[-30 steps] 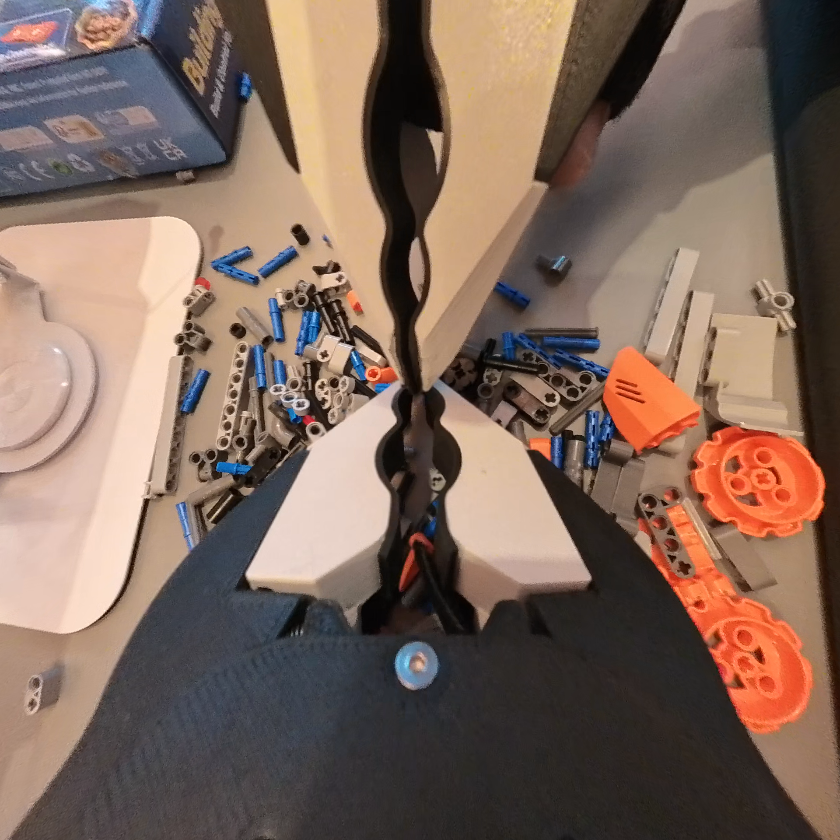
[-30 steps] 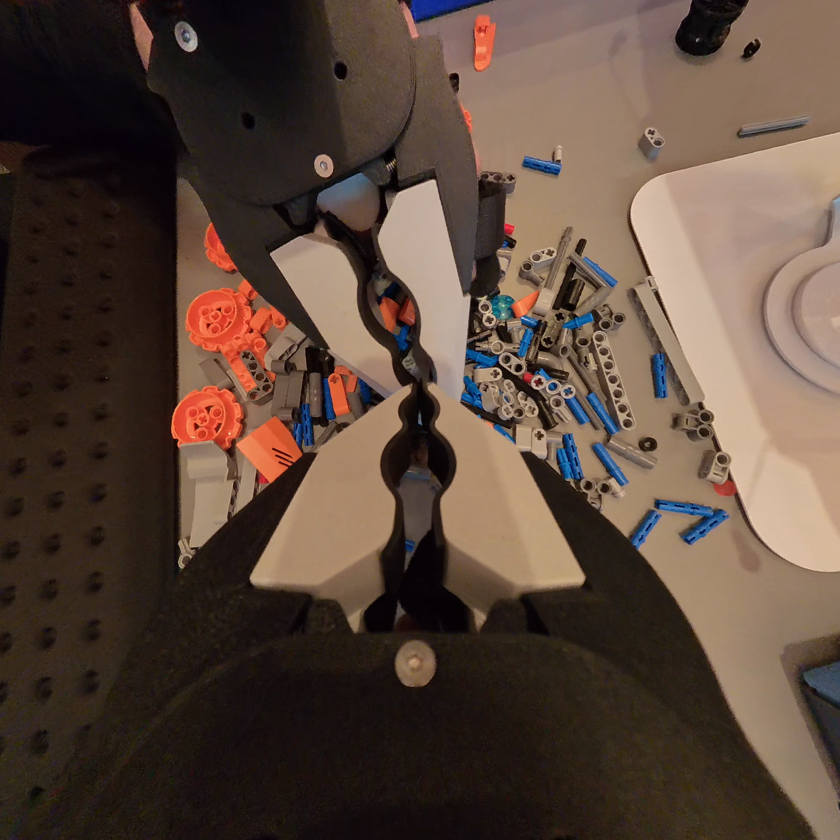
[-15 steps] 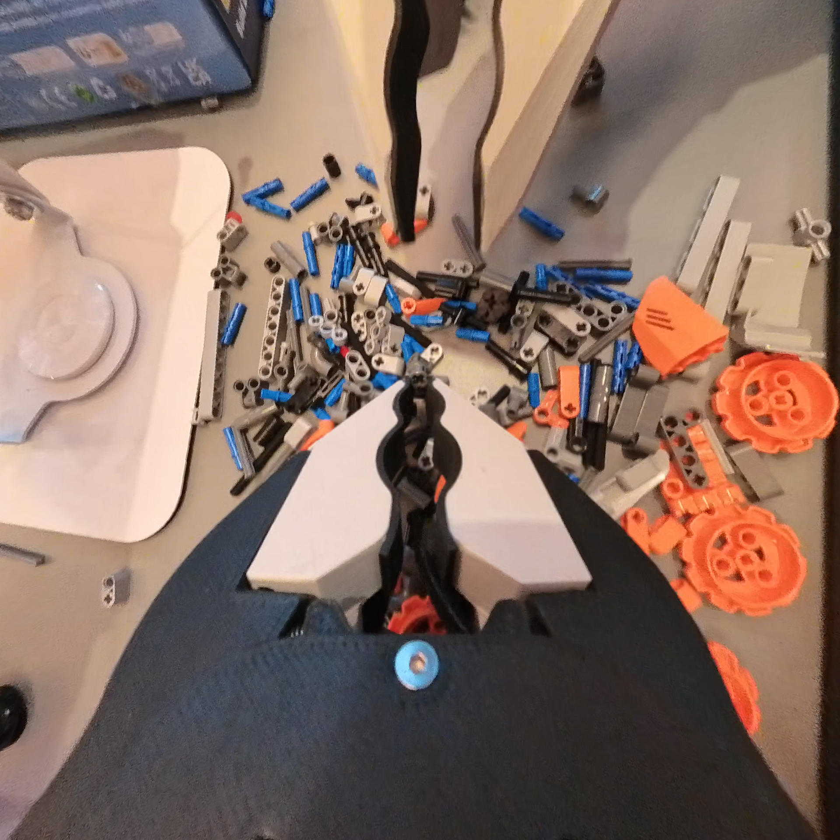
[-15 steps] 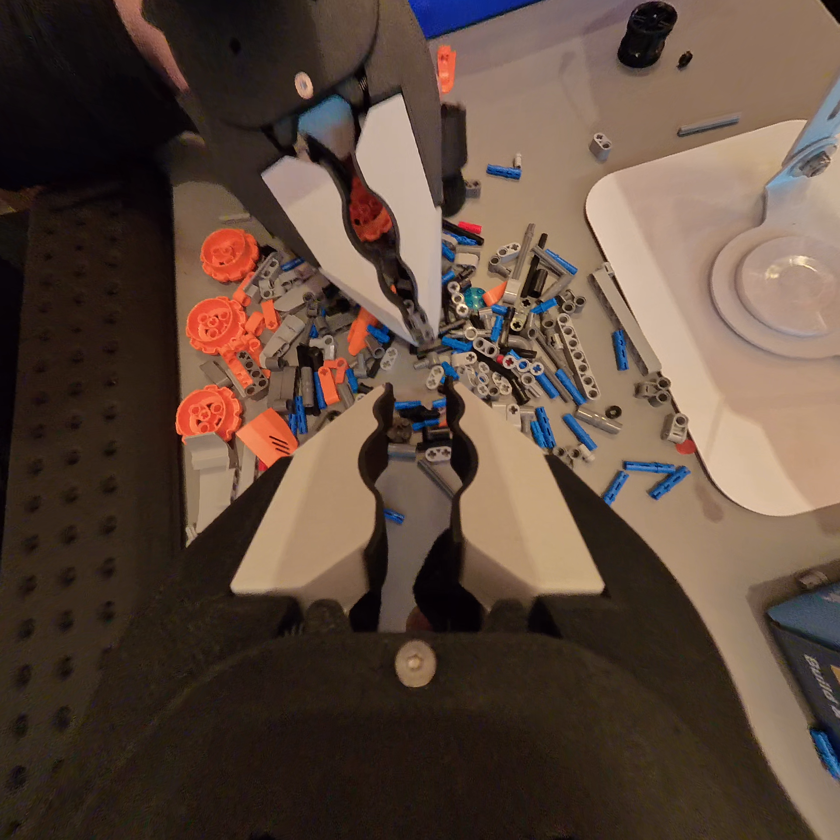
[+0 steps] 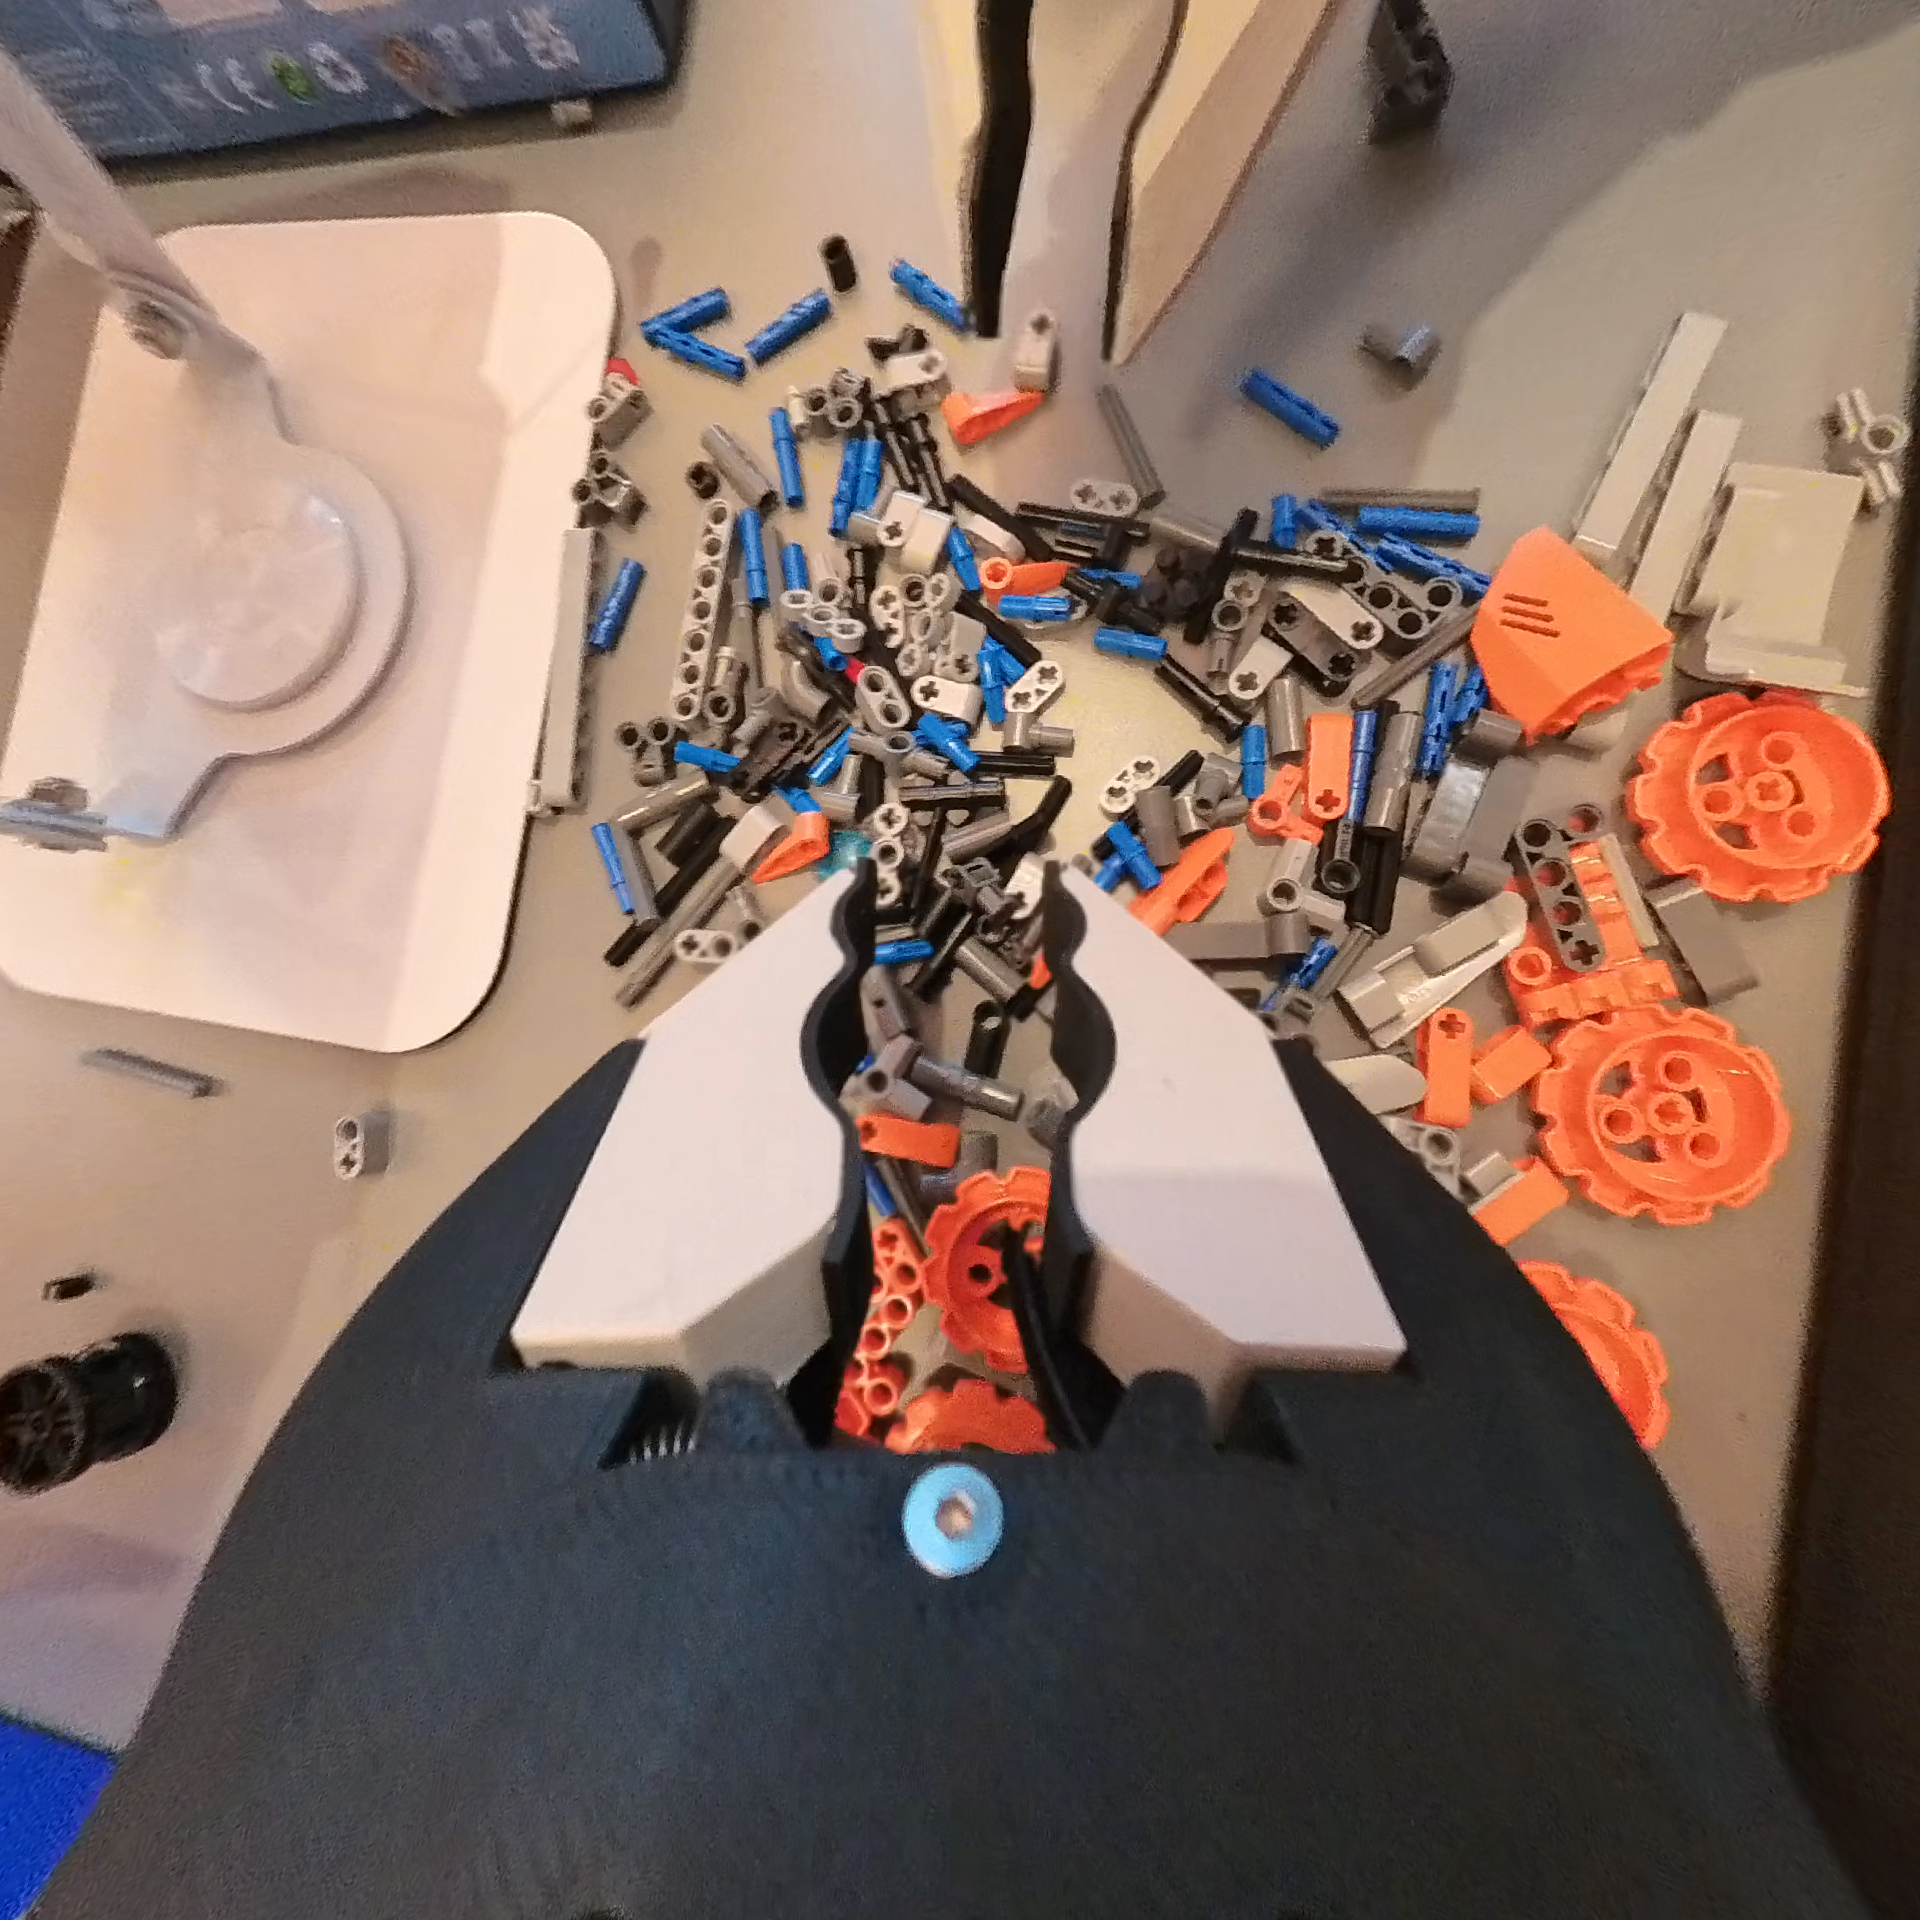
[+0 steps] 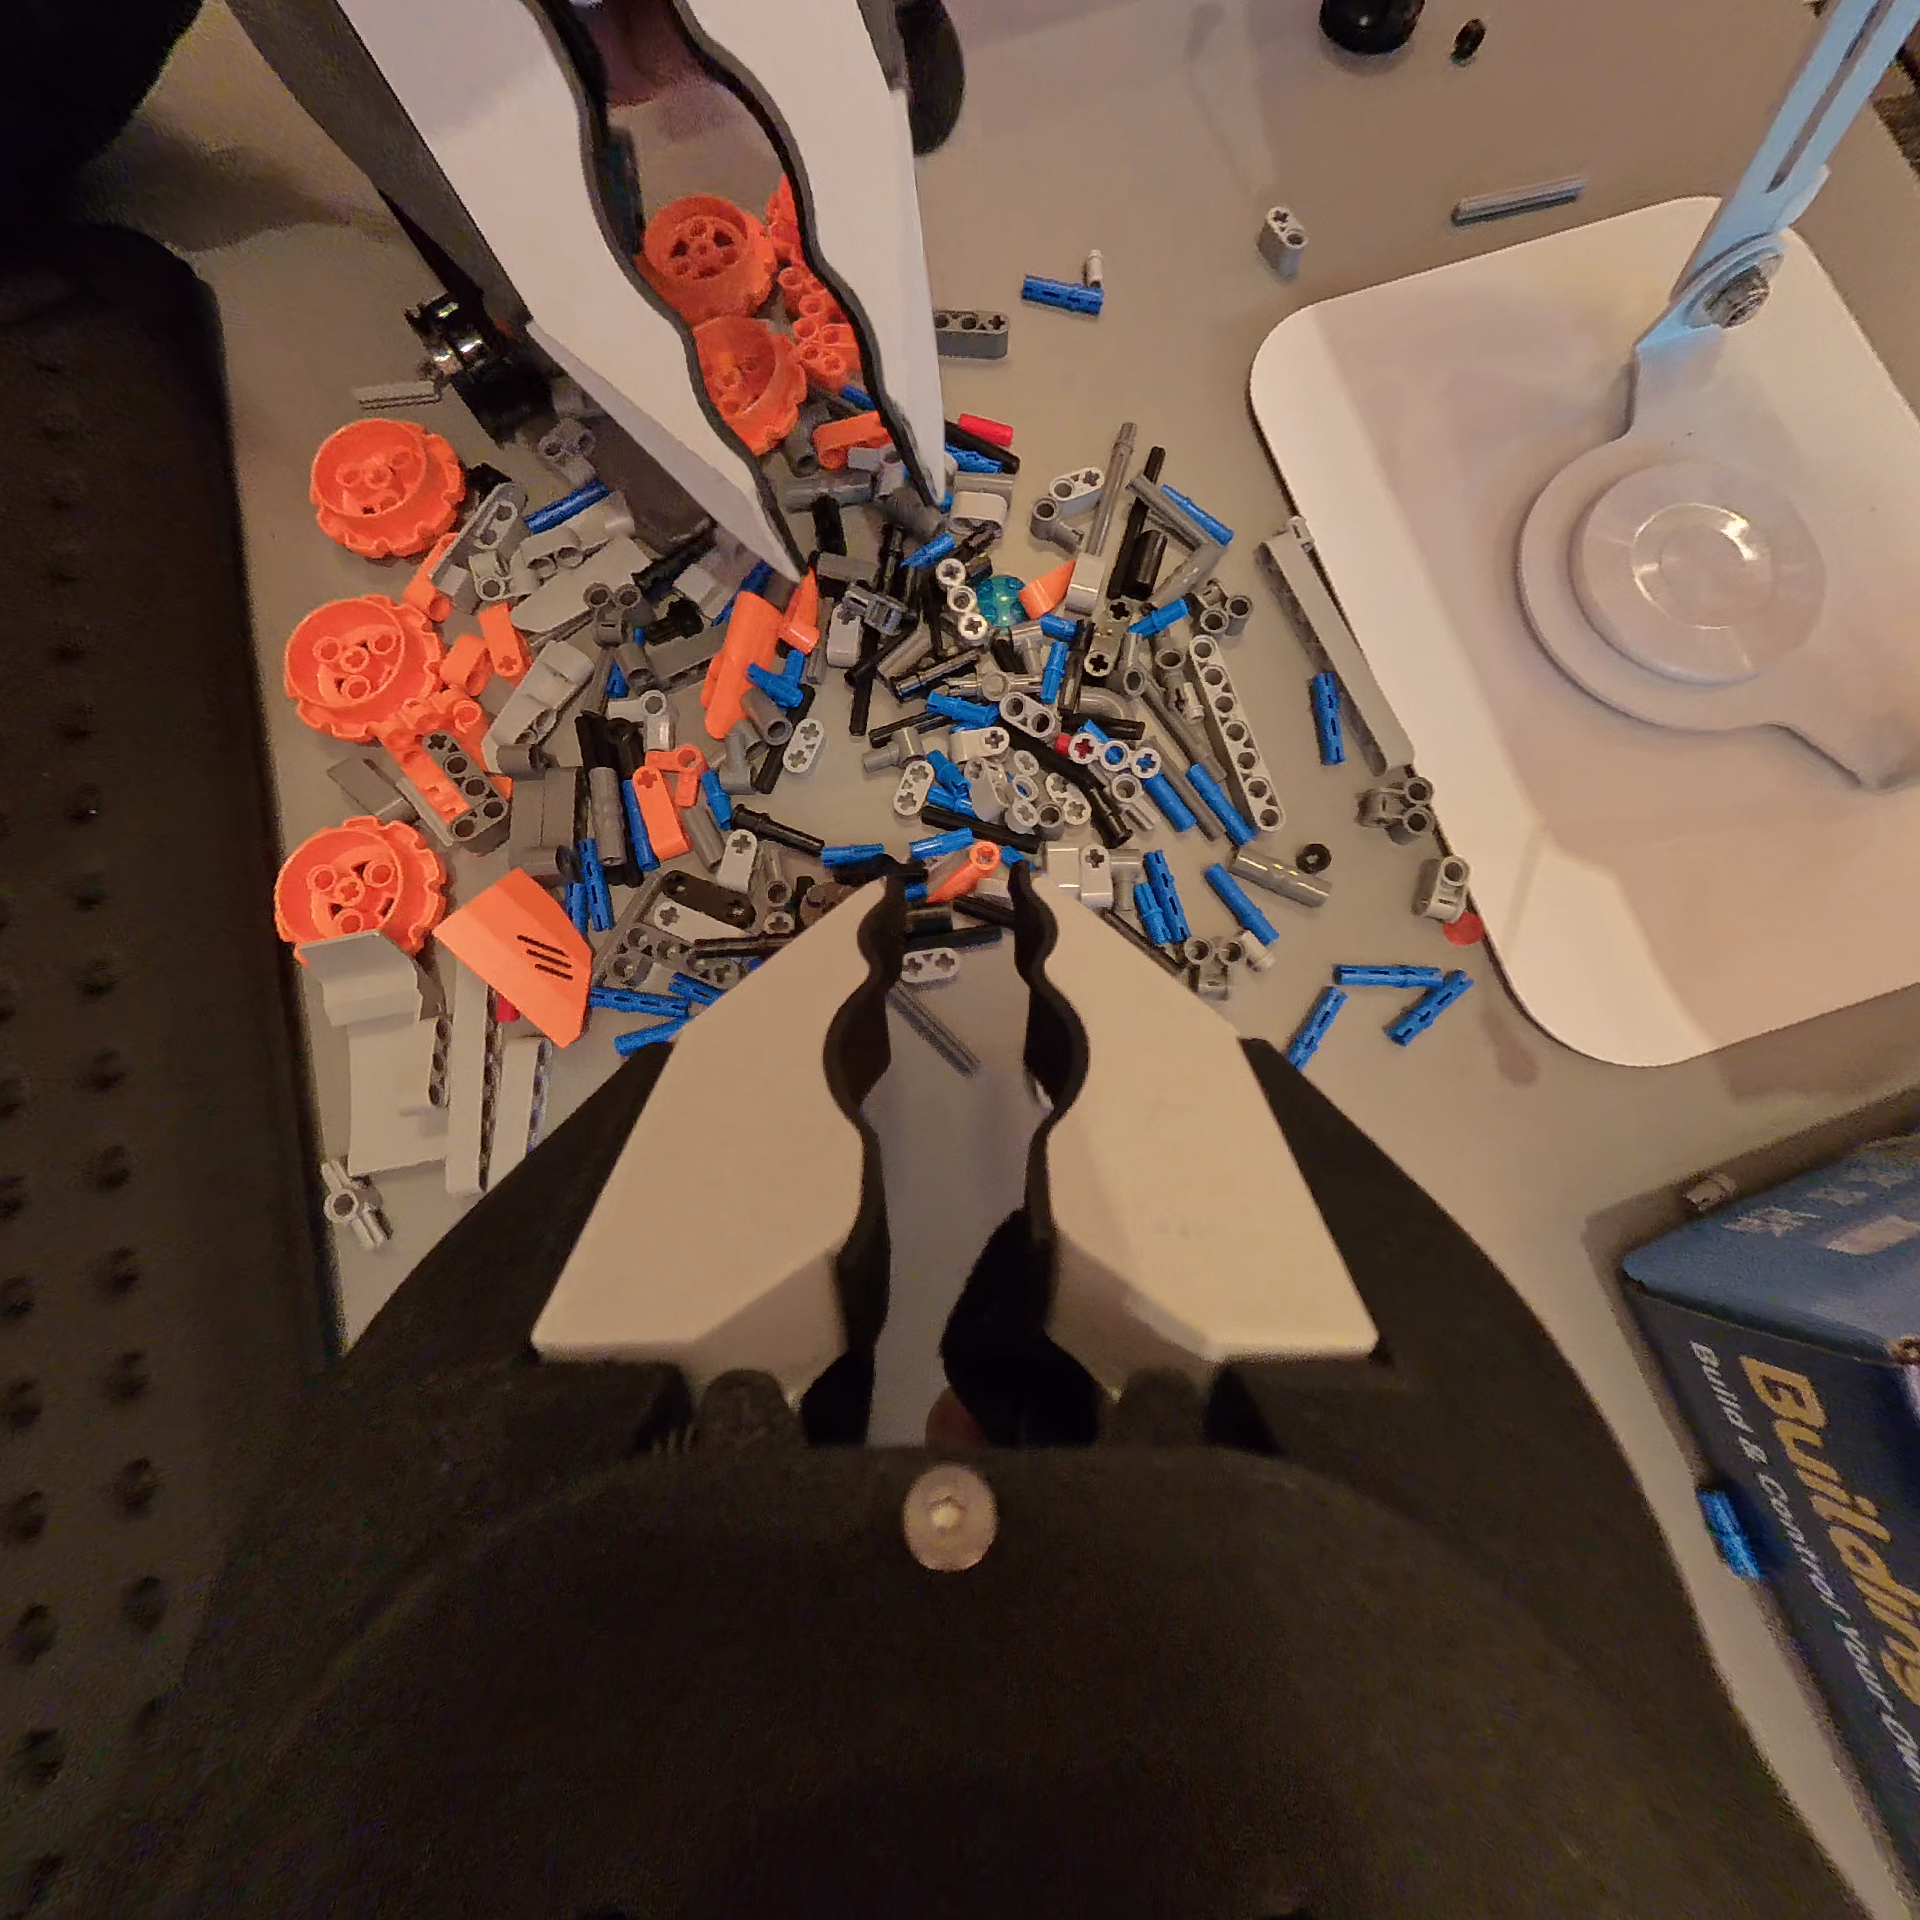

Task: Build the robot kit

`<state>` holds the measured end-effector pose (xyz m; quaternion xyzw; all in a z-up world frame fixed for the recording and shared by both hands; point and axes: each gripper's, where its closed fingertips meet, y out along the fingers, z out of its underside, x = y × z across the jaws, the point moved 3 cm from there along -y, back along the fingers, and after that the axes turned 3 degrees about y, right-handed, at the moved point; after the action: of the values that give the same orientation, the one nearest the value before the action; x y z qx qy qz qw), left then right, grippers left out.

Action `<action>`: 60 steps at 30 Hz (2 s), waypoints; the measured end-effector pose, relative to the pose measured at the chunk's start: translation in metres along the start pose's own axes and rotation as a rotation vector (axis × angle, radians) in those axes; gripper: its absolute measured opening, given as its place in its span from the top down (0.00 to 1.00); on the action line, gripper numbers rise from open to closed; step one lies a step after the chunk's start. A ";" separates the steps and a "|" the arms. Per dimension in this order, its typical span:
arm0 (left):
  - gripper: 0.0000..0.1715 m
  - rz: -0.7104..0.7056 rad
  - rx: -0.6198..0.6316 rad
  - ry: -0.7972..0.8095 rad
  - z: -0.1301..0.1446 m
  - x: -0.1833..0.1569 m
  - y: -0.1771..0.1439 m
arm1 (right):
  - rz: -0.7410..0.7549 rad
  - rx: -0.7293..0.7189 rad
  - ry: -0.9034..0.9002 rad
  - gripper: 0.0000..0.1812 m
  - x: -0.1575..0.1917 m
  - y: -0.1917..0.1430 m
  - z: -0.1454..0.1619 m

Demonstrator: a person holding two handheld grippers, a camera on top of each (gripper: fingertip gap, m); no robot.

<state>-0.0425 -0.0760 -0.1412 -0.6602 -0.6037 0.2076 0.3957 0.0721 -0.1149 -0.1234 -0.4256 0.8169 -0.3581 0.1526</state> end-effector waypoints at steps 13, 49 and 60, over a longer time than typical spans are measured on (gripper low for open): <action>0.92 -0.105 -0.014 -0.002 0.012 0.000 -0.024 | 0.108 0.083 -0.031 0.82 -0.017 0.010 0.008; 0.93 -0.155 -0.136 -0.034 0.043 -0.023 -0.033 | 0.037 0.182 -0.040 0.68 -0.005 0.029 0.022; 0.93 -0.159 -0.149 -0.060 0.050 -0.025 -0.039 | -0.071 0.179 -0.100 0.60 0.012 0.055 0.001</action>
<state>-0.1089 -0.0878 -0.1463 -0.6312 -0.6796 0.1496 0.3426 0.0336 -0.1040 -0.1627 -0.4561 0.7574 -0.4133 0.2179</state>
